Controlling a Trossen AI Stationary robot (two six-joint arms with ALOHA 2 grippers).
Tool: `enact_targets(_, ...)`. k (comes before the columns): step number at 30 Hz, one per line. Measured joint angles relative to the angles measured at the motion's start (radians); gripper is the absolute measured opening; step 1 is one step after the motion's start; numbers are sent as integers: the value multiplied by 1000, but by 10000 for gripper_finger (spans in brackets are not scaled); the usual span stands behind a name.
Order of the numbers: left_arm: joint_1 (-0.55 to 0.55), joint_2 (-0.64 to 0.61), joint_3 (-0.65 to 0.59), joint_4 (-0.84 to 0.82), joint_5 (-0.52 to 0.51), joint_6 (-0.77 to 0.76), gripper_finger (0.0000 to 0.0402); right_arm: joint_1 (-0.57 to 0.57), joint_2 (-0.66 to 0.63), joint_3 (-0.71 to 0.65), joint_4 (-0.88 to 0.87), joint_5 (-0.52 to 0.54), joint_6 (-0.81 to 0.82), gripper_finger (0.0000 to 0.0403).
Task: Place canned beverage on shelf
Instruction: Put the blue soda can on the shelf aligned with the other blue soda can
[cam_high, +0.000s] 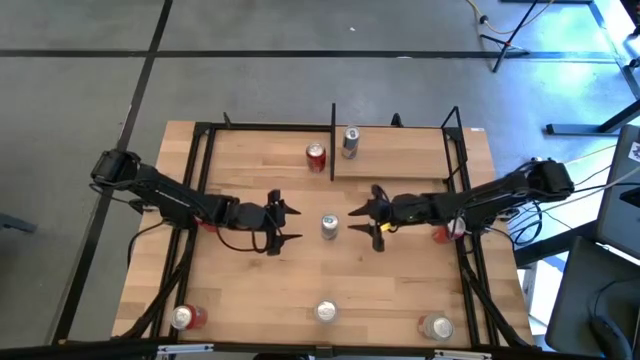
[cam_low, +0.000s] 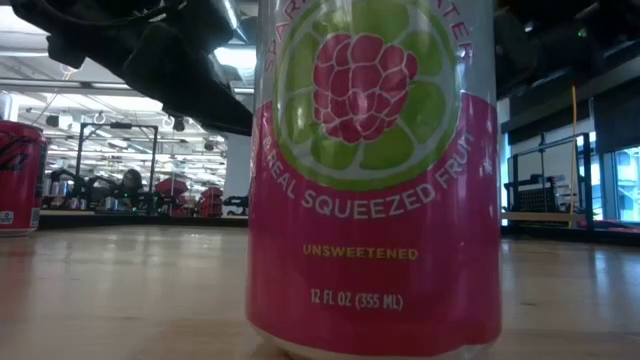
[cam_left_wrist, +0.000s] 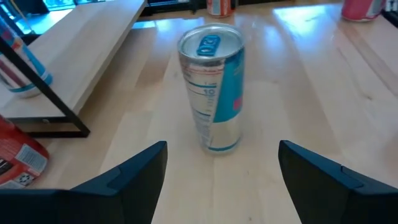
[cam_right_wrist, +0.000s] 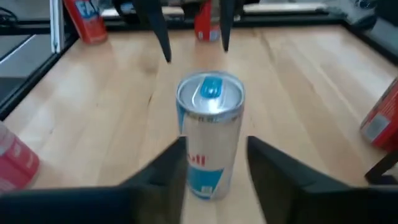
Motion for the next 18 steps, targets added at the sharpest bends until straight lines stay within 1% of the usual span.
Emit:
enact_targets(5,-1,0,0,-1,0,0,288,0,73,0,19,10,13,290)
enact_targets(9,-2,0,0,-1,0,-1,288,0,134,0,82,10,10,354)
enact_targets(12,-2,0,0,0,0,-1,288,0,188,0,157,19,6,383)
enact_targets(14,-2,0,0,-1,0,-3,288,0,226,0,204,19,2,395)
enact_targets(18,-2,0,0,-3,0,-23,288,0,295,0,305,20,-17,395)
